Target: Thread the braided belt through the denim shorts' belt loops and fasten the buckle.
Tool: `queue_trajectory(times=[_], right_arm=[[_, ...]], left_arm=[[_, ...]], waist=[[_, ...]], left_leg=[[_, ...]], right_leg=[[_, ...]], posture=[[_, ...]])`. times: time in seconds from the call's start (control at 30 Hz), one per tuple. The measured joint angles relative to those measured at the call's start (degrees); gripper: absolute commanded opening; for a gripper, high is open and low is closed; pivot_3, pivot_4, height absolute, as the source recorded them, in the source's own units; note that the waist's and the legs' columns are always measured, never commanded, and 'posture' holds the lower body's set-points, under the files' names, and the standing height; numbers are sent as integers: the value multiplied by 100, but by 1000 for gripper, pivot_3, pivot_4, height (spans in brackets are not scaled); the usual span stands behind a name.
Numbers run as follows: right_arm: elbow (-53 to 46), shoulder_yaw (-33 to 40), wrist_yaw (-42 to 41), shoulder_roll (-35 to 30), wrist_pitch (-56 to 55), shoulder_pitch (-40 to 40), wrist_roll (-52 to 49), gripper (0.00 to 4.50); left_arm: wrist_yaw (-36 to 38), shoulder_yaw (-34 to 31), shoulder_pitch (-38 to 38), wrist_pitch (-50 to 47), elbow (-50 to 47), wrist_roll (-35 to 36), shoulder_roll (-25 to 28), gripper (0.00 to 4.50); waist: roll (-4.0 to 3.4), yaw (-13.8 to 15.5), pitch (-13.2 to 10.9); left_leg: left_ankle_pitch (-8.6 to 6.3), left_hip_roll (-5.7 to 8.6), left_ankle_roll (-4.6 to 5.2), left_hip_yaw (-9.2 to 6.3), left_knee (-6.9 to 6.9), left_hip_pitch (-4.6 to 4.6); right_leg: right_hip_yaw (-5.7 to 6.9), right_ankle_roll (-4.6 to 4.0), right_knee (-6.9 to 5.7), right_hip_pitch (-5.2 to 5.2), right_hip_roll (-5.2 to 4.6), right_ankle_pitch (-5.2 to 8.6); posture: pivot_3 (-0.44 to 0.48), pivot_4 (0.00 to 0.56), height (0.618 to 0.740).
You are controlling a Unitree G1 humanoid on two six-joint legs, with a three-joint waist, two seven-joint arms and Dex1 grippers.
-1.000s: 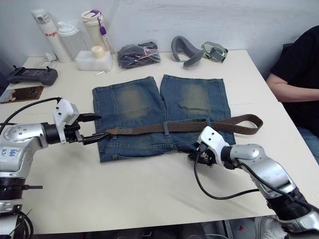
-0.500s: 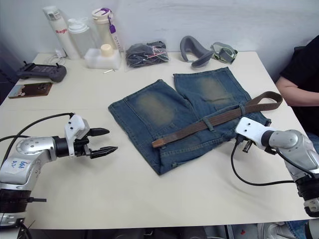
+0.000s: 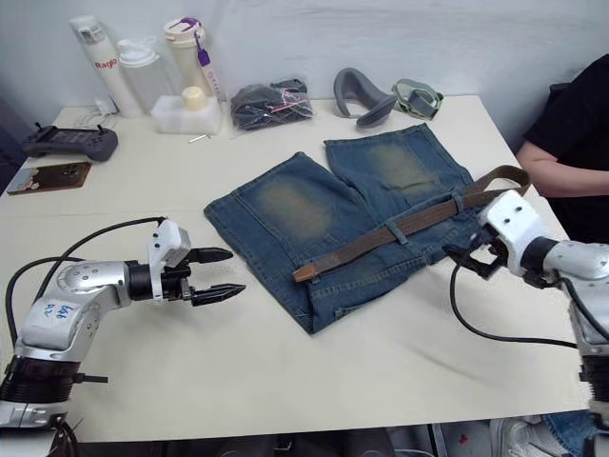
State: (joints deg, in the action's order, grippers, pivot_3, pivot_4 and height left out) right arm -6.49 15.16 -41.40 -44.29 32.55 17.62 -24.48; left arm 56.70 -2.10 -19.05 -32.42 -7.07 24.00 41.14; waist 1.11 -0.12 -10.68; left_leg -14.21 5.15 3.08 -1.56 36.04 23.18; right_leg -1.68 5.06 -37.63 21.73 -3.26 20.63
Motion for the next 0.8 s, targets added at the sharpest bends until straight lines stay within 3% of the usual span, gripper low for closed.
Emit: queue_trajectory(times=[0.2, 0.33, 0.5, 0.8], right_arm=[[-1294, 689, 2174, 2113, 2530, 36, -3245, 4480], [-1341, 812, 3709, 2884, 2925, -329, -5047, 4480], [-1098, 741, 4837, 3042, 2917, -761, -5981, 4480], [-362, 176, 5270, 3400, 2519, -252, -6116, 4480]], left_arm=[[41, 58, -173, -151, -176, 135, -24, 4500], [19, 96, -170, -153, -179, 128, -23, 4500], [-64, 94, -39, -124, -153, 21, 56, 4500], [-292, 78, 64, -30, -160, -72, 48, 4500]], waist=[[-1, -4, 0], [-1, 18, 0], [0, -31, 0], [0, -115, 0]], left_leg=[[5, -2, -11, 0, -9, 4], [6, 5, -5, 0, -10, 5], [5, 17, 13, 9, -10, 8], [14, 10, 5, 10, -43, 10]], right_leg=[[-4, -3, -14, 20, 5, 2], [-5, -5, -13, 19, -1, 2], [-16, -4, -10, 22, -11, 2], [-14, -5, -25, 52, -6, 3]], posture=[[0, 150, 740], [0, 150, 740], [0, 150, 740], [0, 150, 740]])
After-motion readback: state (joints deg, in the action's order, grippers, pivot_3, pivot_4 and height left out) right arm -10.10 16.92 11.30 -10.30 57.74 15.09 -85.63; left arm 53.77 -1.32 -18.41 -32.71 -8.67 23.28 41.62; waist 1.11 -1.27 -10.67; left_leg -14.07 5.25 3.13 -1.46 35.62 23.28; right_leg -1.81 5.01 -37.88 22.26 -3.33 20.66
